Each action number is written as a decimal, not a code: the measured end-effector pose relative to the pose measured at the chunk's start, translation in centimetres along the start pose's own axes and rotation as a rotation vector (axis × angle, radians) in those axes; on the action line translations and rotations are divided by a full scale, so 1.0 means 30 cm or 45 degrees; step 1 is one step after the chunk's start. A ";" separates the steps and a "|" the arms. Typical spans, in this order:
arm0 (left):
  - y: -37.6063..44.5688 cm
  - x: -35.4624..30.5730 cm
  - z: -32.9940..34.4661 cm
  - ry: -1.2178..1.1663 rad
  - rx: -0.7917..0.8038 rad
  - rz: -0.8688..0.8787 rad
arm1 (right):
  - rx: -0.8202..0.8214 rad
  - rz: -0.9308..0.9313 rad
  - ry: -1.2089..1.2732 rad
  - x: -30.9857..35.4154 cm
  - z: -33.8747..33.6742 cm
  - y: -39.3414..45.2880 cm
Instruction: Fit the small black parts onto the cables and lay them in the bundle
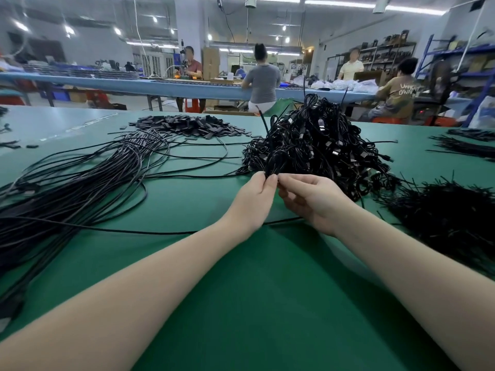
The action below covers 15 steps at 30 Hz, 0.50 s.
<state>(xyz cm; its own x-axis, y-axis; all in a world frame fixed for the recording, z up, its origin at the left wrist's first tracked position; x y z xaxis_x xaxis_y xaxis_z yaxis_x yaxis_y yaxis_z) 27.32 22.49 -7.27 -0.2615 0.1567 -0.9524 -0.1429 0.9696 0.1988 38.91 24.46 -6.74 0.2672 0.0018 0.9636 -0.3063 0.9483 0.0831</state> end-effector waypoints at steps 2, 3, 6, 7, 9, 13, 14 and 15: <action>0.005 0.005 -0.003 -0.028 -0.004 -0.021 | 0.029 -0.044 -0.082 0.010 0.007 -0.006; 0.006 0.009 -0.004 -0.041 -0.003 -0.032 | 0.029 -0.076 -0.150 0.017 0.009 -0.008; 0.003 0.011 -0.001 -0.108 0.019 -0.067 | -0.050 -0.357 -0.617 0.078 0.003 -0.011; 0.002 0.005 -0.005 -0.098 0.017 -0.066 | -0.084 -0.486 -0.830 0.105 0.005 -0.016; -0.006 -0.023 -0.016 0.009 0.011 -0.061 | -0.140 -0.697 -1.107 0.145 0.015 -0.032; -0.017 -0.050 -0.021 -0.128 0.184 -0.383 | -0.201 -0.966 -1.338 0.179 0.031 -0.072; -0.029 -0.050 -0.016 -0.182 0.271 -0.523 | -0.204 -1.050 -1.395 0.188 0.040 -0.085; -0.041 -0.051 -0.014 -0.230 0.343 -0.633 | -0.198 -1.163 -1.471 0.199 0.055 -0.102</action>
<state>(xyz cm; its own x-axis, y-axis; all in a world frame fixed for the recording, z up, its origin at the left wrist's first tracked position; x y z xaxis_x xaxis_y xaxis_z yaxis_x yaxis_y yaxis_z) 27.50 20.98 -5.98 -0.0554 -0.3218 -0.9452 0.0471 0.9447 -0.3244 39.93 21.05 -0.83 -0.5717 -0.7769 0.2639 -0.3174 0.5060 0.8020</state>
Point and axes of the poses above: each hand's wrist, its own y-axis towards the middle knuckle, its own z-axis out of the palm, x = y × z, the point moved 7 cm from there along y, towards the middle knuckle, and after that the axes turned 6 degrees about -z, right-handed, at the moved point
